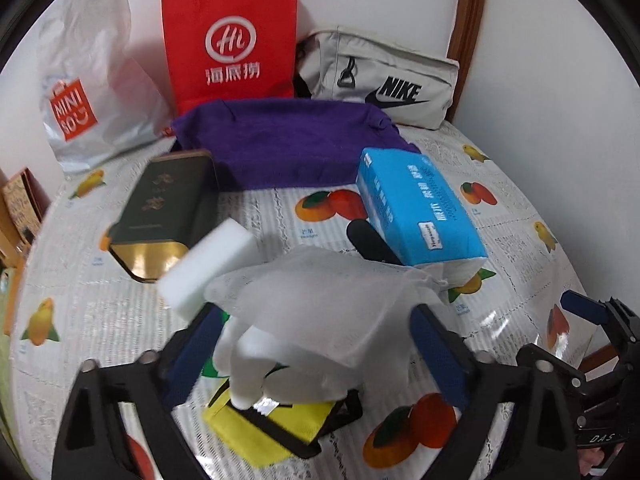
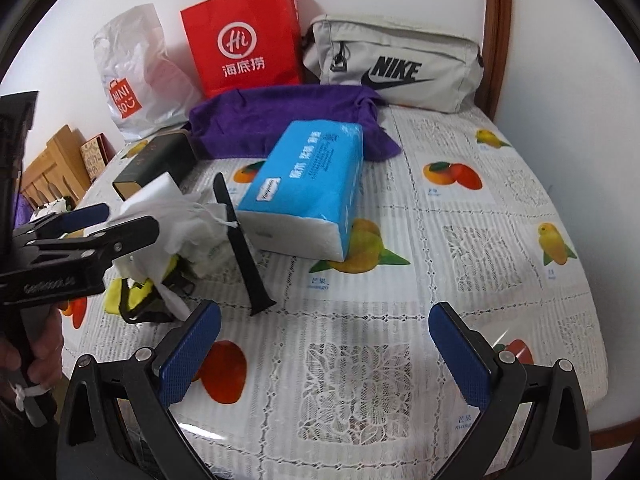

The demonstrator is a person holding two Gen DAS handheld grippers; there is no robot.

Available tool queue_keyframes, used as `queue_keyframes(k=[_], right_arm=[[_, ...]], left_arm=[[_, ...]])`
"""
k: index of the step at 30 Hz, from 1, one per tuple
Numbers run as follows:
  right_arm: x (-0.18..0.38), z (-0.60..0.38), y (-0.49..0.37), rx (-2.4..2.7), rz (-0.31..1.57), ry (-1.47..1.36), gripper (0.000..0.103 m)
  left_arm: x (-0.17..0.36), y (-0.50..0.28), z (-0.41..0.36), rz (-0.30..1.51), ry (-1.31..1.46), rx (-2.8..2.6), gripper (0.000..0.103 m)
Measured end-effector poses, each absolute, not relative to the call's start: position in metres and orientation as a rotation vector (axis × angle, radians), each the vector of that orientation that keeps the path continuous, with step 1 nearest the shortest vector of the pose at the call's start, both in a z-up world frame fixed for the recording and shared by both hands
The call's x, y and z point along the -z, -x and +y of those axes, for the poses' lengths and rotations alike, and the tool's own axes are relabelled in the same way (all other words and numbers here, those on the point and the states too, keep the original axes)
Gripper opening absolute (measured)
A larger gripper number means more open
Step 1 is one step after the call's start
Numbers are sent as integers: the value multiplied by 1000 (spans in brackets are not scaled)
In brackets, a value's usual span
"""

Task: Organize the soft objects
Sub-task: 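Move both tools toward the pile of white gloves and small items, then close the left tool on the clear mesh pouch while the right tool grips the black strap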

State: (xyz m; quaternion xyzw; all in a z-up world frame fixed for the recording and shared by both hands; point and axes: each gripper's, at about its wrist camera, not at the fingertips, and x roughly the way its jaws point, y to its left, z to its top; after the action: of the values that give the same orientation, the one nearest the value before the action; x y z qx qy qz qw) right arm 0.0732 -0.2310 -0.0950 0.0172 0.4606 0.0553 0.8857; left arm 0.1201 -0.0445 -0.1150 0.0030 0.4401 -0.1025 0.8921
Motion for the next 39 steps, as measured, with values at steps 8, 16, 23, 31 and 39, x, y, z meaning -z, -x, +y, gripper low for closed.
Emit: queue_keyframes(k=[8,16,23,31,39], right_arm=[[115,-229,-90,-167,985,-72,102],[127,-209,-102,-230,1011,-41,102],[134,-209,-107,-234,1035,-47,102],[138,-215,-114,-213,1060,-68,102],[141,-214,-120,-227,1062,-89,100]], left_arm=[[118,-125,-31,893,42,266,44],[110,-125,-32,864,4,294,51],[105,-131,-36,833,-22,312,76],[118,-151,-50,880,-38,362,60],[116,-152,-37,879,20,397,11]])
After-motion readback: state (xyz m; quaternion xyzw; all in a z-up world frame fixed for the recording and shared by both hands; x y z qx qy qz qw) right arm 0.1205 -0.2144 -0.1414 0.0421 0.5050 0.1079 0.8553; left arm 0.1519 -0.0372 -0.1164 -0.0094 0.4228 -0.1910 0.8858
